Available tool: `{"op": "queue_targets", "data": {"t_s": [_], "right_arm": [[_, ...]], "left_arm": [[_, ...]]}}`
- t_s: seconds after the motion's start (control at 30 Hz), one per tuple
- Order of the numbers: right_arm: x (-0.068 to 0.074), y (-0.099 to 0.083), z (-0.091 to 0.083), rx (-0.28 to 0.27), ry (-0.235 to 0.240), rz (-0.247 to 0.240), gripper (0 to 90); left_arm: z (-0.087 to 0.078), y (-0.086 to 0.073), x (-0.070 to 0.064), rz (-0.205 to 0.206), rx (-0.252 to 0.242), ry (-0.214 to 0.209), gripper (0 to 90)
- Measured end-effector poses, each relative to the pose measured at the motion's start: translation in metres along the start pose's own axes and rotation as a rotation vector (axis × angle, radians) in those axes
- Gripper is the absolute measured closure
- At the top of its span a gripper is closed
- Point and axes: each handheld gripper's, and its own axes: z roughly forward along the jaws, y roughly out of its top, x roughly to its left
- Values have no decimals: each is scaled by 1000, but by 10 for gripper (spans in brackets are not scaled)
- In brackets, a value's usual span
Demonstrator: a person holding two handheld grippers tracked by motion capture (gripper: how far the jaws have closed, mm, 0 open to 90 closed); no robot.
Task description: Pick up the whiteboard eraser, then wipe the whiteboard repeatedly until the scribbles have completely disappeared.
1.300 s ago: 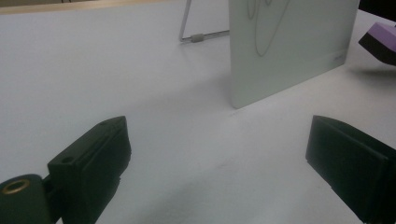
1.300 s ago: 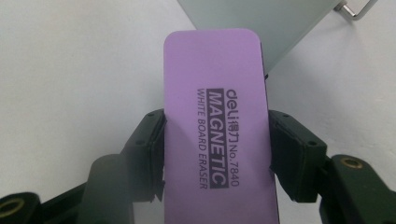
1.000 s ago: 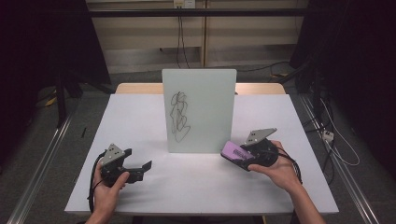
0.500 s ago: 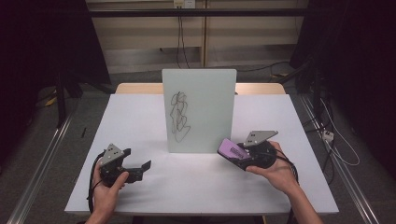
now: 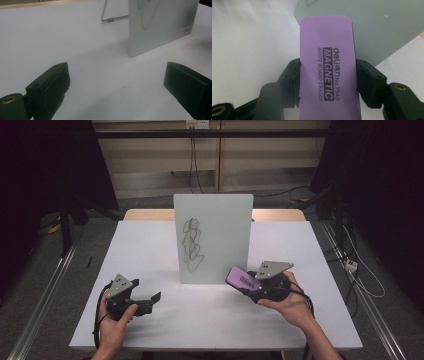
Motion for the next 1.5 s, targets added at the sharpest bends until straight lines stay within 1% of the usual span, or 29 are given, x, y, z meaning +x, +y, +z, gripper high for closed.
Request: {"op": "queue_targets", "data": {"t_s": [0.07, 0.13, 0.17, 0.23, 0.37, 0.47, 0.53, 0.63, 0.7, 0.73, 0.77, 0.87, 0.97, 1.07, 1.1, 1.2, 1.3, 1.43, 1.5], "right_arm": [[0, 0, -2, -5, -4, -2, 413], [0, 0, -4, -17, -7, 6, 413], [-1, 1, -6, -34, -12, 10, 413], [-1, 2, -6, -36, -17, 5, 413], [0, 7, -5, -53, -28, -12, 413], [1, 10, 0, -57, -34, -24, 413], [3, 12, 3, -62, -31, -33, 413], [9, 18, 6, -78, -11, -55, 414], [15, 24, 7, -85, -6, -83, 414], [18, 27, 8, -89, -1, -98, 413], [20, 31, 9, -93, 2, -111, 414], [24, 40, 14, -101, 10, -135, 414], [21, 50, 20, -110, 1, -136, 413], [17, 59, 24, -138, -16, -129, 414], [16, 61, 26, -148, -23, -124, 414], [14, 68, 30, -160, -44, -121, 414], [15, 75, 32, -158, -67, -142, 414], [16, 86, 33, -168, -104, -168, 414], [16, 90, 34, -176, -112, -173, 414]], "left_arm": [[1, 0, -3, 21, 4, 5, 64], [3, 1, -4, 25, 8, -2, 64], [4, 1, -4, 26, 5, -4, 64], [4, 2, -4, 41, 13, -3, 64], [5, 0, -1, 33, 13, -3, 64], [4, -1, 0, 12, 10, -1, 64], [2, -1, 0, 12, 8, 2, 64], [0, -2, 0, 8, 4, 9, 64], [0, -4, 0, 8, 13, 10, 64], [1, -4, 0, 15, 23, 11, 64], [2, -4, -1, 7, 17, 11, 64], [3, -3, -2, 11, 19, 14, 64], [3, -4, -3, 13, 26, 7, 64], [2, -4, -2, 14, 20, 6, 64], [1, -4, -2, 19, 22, 8, 64], [0, -4, -1, 9, 15, 7, 64], [-1, -4, 0, 4, 13, 8, 64], [-2, -3, -1, 13, 10, 10, 64], [-3, -2, -2, 17, 7, 8, 64]]}}
